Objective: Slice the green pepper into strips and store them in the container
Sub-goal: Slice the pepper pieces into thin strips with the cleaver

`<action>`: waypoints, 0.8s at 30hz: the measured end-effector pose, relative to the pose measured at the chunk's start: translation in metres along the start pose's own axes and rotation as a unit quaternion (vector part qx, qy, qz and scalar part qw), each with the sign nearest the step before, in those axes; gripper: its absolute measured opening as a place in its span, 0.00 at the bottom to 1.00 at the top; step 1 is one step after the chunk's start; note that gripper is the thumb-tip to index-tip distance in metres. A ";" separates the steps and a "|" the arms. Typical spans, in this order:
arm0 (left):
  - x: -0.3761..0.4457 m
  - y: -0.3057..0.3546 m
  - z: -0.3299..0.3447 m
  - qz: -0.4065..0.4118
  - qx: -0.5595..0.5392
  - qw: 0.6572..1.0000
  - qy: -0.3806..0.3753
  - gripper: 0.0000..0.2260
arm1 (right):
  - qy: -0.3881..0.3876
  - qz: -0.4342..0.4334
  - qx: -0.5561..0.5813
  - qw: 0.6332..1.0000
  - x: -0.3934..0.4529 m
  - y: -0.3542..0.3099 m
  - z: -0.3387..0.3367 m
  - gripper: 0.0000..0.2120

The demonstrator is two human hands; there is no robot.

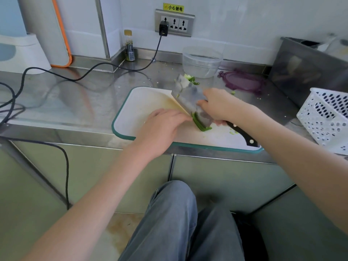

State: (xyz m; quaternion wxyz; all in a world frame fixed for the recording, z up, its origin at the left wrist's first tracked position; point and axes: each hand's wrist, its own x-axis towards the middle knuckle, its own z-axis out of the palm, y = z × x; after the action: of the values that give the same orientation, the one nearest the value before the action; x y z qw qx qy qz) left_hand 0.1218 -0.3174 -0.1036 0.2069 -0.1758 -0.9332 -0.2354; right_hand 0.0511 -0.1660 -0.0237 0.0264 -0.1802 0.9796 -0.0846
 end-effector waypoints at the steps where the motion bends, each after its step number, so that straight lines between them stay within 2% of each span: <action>1: 0.000 0.006 0.001 -0.003 -0.011 1.000 0.023 0.17 | -0.005 0.007 0.012 1.000 -0.002 0.003 0.000 0.14; 4: 0.011 0.034 0.008 -0.066 -0.062 0.995 0.041 0.07 | -0.007 0.024 0.030 0.999 -0.004 0.007 0.001 0.12; 6: 0.022 0.045 0.016 -0.081 -0.063 0.994 0.034 0.08 | -0.005 0.028 0.045 0.999 -0.004 0.006 0.001 0.14; 8: 0.030 0.048 0.020 -0.075 -0.069 0.994 0.030 0.08 | -0.012 0.034 0.048 0.998 -0.005 0.005 0.000 0.14; 12: 0.028 0.044 0.021 -0.042 -0.078 0.996 0.008 0.05 | -0.030 0.030 0.022 0.999 -0.011 0.008 -0.003 0.08; 15: 0.024 0.040 0.019 -0.024 -0.070 0.997 0.001 0.04 | -0.041 0.018 -0.008 0.999 -0.021 0.012 -0.006 0.09; 20: 0.022 0.040 0.018 -0.011 -0.013 1.000 0.006 0.05 | -0.042 0.034 0.007 0.999 -0.037 0.021 -0.008 0.10; 24: 0.019 0.043 0.020 0.001 0.000 0.999 0.035 0.04 | -0.036 0.028 -0.008 0.999 -0.050 0.021 -0.006 0.12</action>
State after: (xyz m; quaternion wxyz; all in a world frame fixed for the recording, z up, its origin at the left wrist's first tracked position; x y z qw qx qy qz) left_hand 0.1175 -0.2668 -0.0950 0.2397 -0.1686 -0.9253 -0.2407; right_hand 0.0898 -0.1284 -0.0206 0.0630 -0.1556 0.9834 -0.0694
